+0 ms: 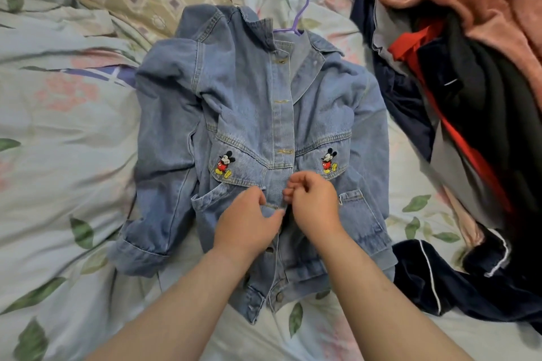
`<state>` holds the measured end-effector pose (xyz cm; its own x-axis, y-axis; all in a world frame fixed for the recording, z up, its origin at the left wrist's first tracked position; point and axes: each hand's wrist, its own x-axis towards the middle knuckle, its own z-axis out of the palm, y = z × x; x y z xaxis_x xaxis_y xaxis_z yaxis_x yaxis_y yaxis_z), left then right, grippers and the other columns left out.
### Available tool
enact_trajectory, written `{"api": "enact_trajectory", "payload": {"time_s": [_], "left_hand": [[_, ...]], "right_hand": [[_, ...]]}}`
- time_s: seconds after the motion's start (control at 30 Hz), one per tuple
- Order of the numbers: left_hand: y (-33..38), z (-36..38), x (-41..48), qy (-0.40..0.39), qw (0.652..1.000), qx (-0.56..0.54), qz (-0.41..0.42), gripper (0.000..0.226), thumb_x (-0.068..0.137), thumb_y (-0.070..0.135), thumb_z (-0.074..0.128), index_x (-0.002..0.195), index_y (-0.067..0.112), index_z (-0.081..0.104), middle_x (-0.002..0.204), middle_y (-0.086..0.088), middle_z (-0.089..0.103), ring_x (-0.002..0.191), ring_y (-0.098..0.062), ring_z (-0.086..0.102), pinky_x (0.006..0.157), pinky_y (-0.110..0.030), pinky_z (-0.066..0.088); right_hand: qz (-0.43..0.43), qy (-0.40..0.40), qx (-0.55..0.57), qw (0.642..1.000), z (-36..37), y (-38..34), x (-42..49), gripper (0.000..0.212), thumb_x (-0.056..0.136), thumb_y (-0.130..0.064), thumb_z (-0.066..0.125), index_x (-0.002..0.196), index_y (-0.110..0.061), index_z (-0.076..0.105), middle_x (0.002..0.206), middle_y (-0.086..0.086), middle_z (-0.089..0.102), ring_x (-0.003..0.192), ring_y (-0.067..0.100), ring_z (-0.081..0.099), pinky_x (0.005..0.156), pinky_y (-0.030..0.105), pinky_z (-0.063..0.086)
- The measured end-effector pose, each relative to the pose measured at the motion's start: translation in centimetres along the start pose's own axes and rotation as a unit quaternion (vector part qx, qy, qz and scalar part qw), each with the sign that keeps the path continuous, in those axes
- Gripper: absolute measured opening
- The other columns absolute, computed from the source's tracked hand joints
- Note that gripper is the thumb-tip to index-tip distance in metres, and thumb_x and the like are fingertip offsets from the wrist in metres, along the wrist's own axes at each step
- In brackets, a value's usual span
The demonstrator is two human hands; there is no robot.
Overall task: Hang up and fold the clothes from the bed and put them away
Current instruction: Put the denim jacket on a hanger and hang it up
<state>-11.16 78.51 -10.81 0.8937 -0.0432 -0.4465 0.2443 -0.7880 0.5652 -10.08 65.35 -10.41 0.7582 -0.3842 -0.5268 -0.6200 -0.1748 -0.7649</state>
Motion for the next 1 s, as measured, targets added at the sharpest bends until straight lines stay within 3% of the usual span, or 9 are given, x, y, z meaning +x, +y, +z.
{"api": "enact_trajectory", "payload": {"time_s": [0.1, 0.2, 0.27, 0.37, 0.5, 0.63, 0.77, 0.9, 1.0], "left_hand": [[-0.2, 0.5, 1.9, -0.028, 0.996, 0.076, -0.032, 0.042, 0.075, 0.057, 0.064, 0.081, 0.025, 0.038, 0.087, 0.003, 0.055, 0.086, -0.028, 0.060, 0.069, -0.037, 0.046], [-0.5, 1.2, 2.2, -0.057, 0.989, 0.139, -0.013, 0.057, 0.066, 0.069, 0.062, 0.093, 0.023, 0.042, 0.099, 0.000, 0.054, 0.093, -0.028, 0.060, 0.072, -0.037, 0.047], [-0.5, 1.6, 2.2, -0.062, 0.983, 0.174, 0.019, 0.048, 0.074, 0.060, 0.062, 0.095, 0.023, 0.038, 0.103, -0.003, 0.053, 0.096, -0.030, 0.061, 0.069, -0.036, 0.044], [-1.1, 1.0, 2.6, -0.053, 0.993, 0.104, 0.020, 0.024, 0.081, 0.039, 0.057, 0.083, 0.022, 0.040, 0.086, 0.003, 0.053, 0.076, -0.024, 0.054, 0.060, -0.033, 0.035], [-2.6, -0.2, 2.0, 0.014, 0.994, -0.095, -0.056, 0.018, 0.070, 0.033, 0.049, 0.061, 0.020, 0.040, 0.051, 0.006, 0.046, 0.051, -0.017, 0.037, 0.048, -0.030, 0.029], [-2.8, -0.7, 1.8, 0.005, 0.995, -0.086, -0.054, 0.009, 0.077, 0.032, 0.053, 0.072, 0.025, 0.053, 0.059, 0.005, 0.058, 0.057, -0.016, 0.053, 0.056, -0.031, 0.041], [-3.1, -0.6, 1.6, -0.007, 0.996, -0.090, -0.023, 0.010, 0.088, 0.026, 0.064, 0.080, 0.026, 0.058, 0.071, 0.007, 0.064, 0.070, -0.011, 0.060, 0.067, -0.033, 0.048], [-3.6, -0.7, 0.3, 0.008, 0.991, -0.127, -0.036, 0.020, 0.081, 0.018, 0.069, 0.080, 0.030, 0.053, 0.075, 0.007, 0.060, 0.067, -0.007, 0.055, 0.061, -0.018, 0.042], [-4.4, -0.7, -2.5, 0.003, 0.996, -0.086, -0.002, 0.036, 0.065, 0.038, 0.075, 0.079, 0.034, 0.042, 0.079, 0.012, 0.049, 0.073, -0.004, 0.049, 0.062, -0.019, 0.039]], "right_hand": [[0.024, -0.008, -0.032, 0.999, 0.2, 1.3, 1.3, 0.032, 0.090, 0.011, 0.041, 0.082, -0.013, 0.061, 0.080, 0.003, 0.063, 0.076, 0.021, 0.066, 0.083, 0.041, 0.058], [-0.015, 0.000, -0.107, 0.994, -0.3, 2.9, 1.2, 0.024, 0.089, 0.001, 0.058, 0.083, -0.023, 0.063, 0.080, -0.009, 0.065, 0.075, 0.004, 0.062, 0.076, 0.024, 0.049], [-0.013, -0.013, -0.084, 0.996, -0.5, 3.5, 1.0, 0.028, 0.088, -0.002, 0.064, 0.079, -0.028, 0.063, 0.078, -0.007, 0.068, 0.073, 0.006, 0.063, 0.076, 0.026, 0.052], [-0.005, -0.036, -0.061, 0.997, -0.7, 3.7, 1.2, 0.027, 0.090, -0.005, 0.067, 0.075, -0.026, 0.067, 0.075, -0.003, 0.070, 0.072, 0.012, 0.063, 0.078, 0.034, 0.056], [-0.042, -0.088, -0.129, 0.987, -0.6, 3.6, 1.3, 0.015, 0.091, -0.008, 0.068, 0.098, -0.018, 0.077, 0.082, -0.013, 0.066, 0.073, -0.006, 0.059, 0.080, 0.020, 0.048], [-0.134, -0.136, -0.263, 0.946, -0.1, 3.2, 0.7, 0.023, 0.088, -0.013, 0.071, 0.109, -0.017, 0.076, 0.087, -0.006, 0.057, 0.084, 0.013, 0.058, 0.083, 0.022, 0.045], [-0.123, -0.092, -0.226, 0.962, 0.4, 2.9, -0.8, 0.010, 0.088, -0.013, 0.067, 0.092, -0.020, 0.073, 0.085, -0.010, 0.062, 0.078, 0.009, 0.055, 0.074, 0.022, 0.042], [-0.146, -0.166, -0.289, 0.931, 0.2, 3.8, -2.9, 0.023, 0.087, -0.013, 0.056, 0.099, -0.022, 0.074, 0.095, -0.003, 0.068, 0.088, 0.013, 0.058, 0.075, 0.026, 0.044], [-0.154, -0.219, -0.322, 0.908, 0.0, 5.2, -4.4, 0.023, 0.081, -0.013, 0.056, 0.096, -0.022, 0.070, 0.090, -0.001, 0.060, 0.093, 0.021, 0.058, 0.078, 0.031, 0.045]]}}
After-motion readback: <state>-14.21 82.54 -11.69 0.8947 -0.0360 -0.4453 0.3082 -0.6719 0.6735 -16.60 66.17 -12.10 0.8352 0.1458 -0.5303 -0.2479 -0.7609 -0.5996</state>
